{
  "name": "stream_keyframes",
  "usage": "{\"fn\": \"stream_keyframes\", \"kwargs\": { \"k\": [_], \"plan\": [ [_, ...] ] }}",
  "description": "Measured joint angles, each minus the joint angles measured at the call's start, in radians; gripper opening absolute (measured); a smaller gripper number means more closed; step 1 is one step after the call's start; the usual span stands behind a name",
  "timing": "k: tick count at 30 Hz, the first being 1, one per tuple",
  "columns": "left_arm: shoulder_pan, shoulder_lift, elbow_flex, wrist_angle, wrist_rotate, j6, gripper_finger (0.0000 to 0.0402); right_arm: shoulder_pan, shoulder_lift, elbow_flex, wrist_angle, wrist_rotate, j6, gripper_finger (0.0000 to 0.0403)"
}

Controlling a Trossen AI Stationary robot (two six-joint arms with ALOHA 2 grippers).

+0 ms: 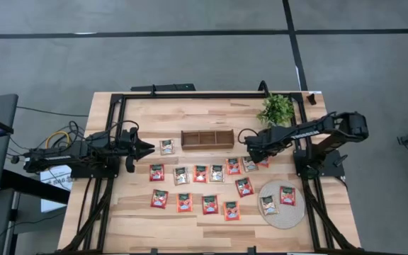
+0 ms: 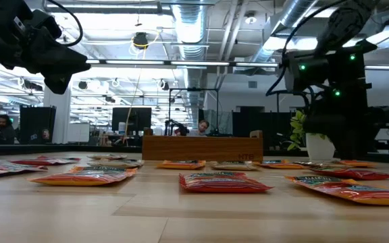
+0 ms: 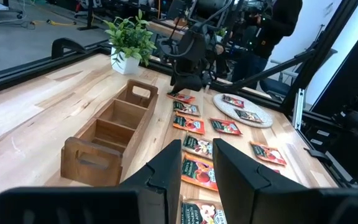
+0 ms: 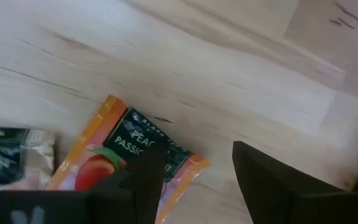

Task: Pick & Place Tea
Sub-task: Put the orange tea bag into the right section of the wooden organizer

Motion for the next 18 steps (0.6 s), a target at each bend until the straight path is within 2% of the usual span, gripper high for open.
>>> {"fn": "stream_keyframes", "kwargs": {
  "k": [6, 18],
  "plan": [
    [0.0, 0.0, 0.0, 0.0, 0.0, 0.0, 0.0083, -0.001, -0.005, -0.035, 0.032, -0.015, 0.001, 0.0182],
    [0.0, 0.0, 0.0, 0.0, 0.0, -0.003, 0.0083, -0.002, -0.003, -0.039, 0.05, -0.031, 0.0, 0.015]
  ]
}}
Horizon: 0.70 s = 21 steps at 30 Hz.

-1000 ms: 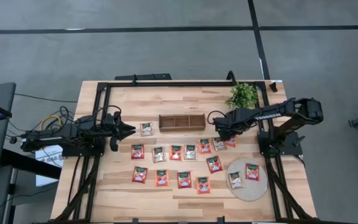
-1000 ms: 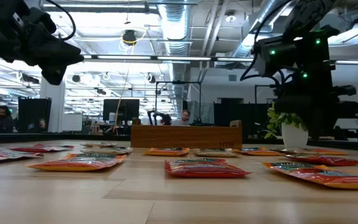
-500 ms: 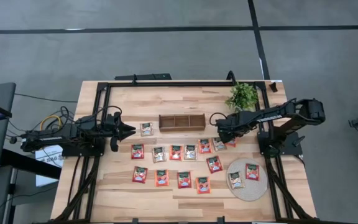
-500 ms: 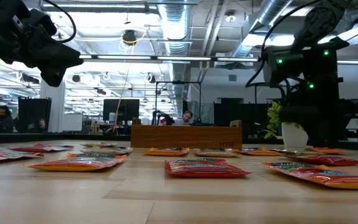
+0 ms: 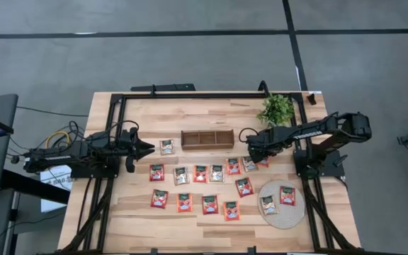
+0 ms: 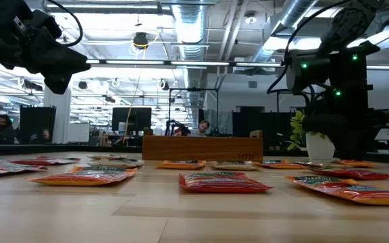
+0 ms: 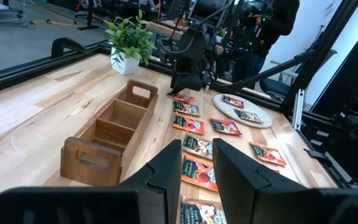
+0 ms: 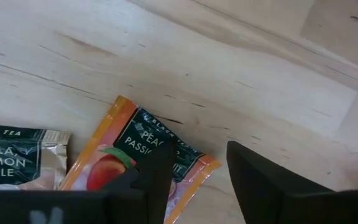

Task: Pick & Place Tea
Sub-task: Put the orange tea bag into the right section of the wooden organizer

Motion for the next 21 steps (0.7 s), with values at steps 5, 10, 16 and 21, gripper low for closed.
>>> {"fn": "stream_keyframes", "kwargs": {
  "k": [5, 10, 16, 21],
  "plan": [
    [0.0, 0.0, 0.0, 0.0, 0.0, 0.0, 0.0083, -0.019, 0.0, 0.0, -0.001, -0.011, 0.0, 0.0162],
    [0.0, 0.0, 0.0, 0.0, 0.0, 0.0, 0.0083, -0.045, 0.0, 0.0, 0.002, -0.027, -0.021, 0.0168],
    [0.0, 0.0, 0.0, 0.0, 0.0, 0.0, 0.0083, -0.062, 0.0, 0.0, 0.054, -0.037, -0.033, 0.0164],
    [0.0, 0.0, 0.0, 0.0, 0.0, 0.0, 0.0083, -0.075, 0.0, -0.004, 0.094, -0.042, -0.052, 0.0164]
  ]
}}
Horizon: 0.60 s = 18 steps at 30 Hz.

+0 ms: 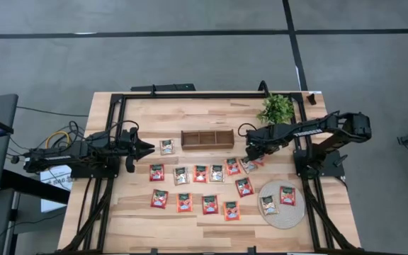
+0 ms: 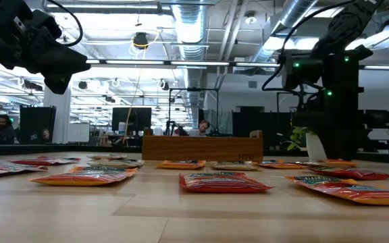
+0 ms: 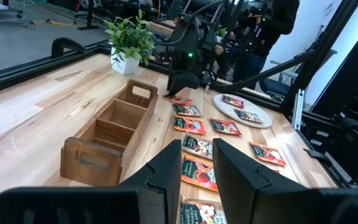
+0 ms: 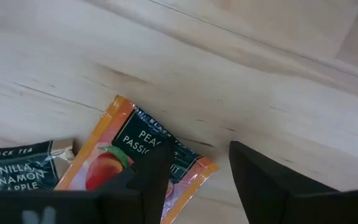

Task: Pick & Place Tea
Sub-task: Put the orange tea bag into the right section of the wooden organizer

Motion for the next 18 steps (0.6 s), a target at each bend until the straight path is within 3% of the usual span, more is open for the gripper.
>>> {"fn": "stream_keyframes", "kwargs": {
  "k": [9, 18],
  "plan": [
    [0.0, 0.0, 0.0, 0.0, 0.0, 0.0, 0.0083, -0.034, -0.001, -0.005, 0.005, -0.003, -0.001, 0.0147],
    [0.0, 0.0, 0.0, 0.0, 0.0, 0.0, 0.0083, -0.031, -0.001, -0.006, 0.003, 0.052, 0.003, 0.0092]
  ]
}}
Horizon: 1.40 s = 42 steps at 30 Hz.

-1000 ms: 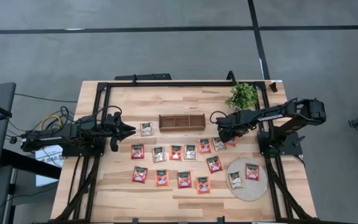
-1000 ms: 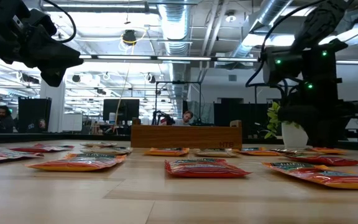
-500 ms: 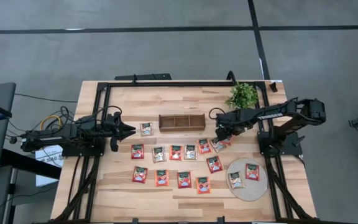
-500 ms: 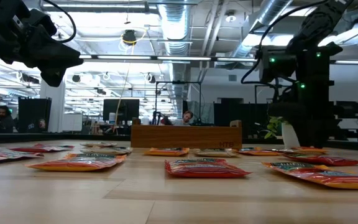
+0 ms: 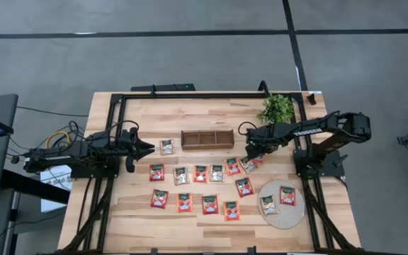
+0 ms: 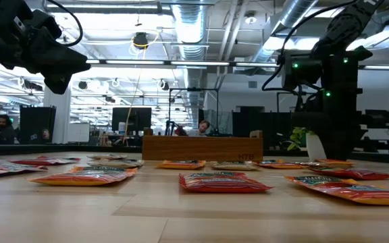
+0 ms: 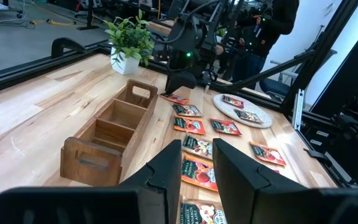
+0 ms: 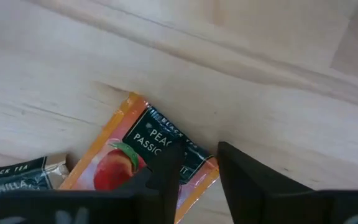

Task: Pick & Place Tea
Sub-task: Put the orange tea bag into the right section of the wooden organizer

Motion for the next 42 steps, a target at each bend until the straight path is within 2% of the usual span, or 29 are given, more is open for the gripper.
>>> {"fn": "stream_keyframes", "kwargs": {
  "k": [14, 22, 28, 42],
  "plan": [
    [0.0, 0.0, 0.0, 0.0, 0.0, 0.0, 0.0083, 0.0, 0.002, 0.002, -0.025, 0.048, -0.054, 0.0004],
    [0.0, 0.0, 0.0, 0.0, 0.0, 0.0, 0.0083, -0.003, 0.013, 0.07, -0.111, 0.095, -0.11, 0.0001],
    [0.0, 0.0, 0.0, 0.0, 0.0, 0.002, 0.0083, 0.017, 0.011, 0.138, -0.186, 0.088, -0.138, 0.0],
    [0.0, 0.0, 0.0, 0.0, 0.0, 0.004, 0.0083, 0.143, 0.008, 0.422, -0.419, 0.182, -0.259, 0.0]
  ]
}}
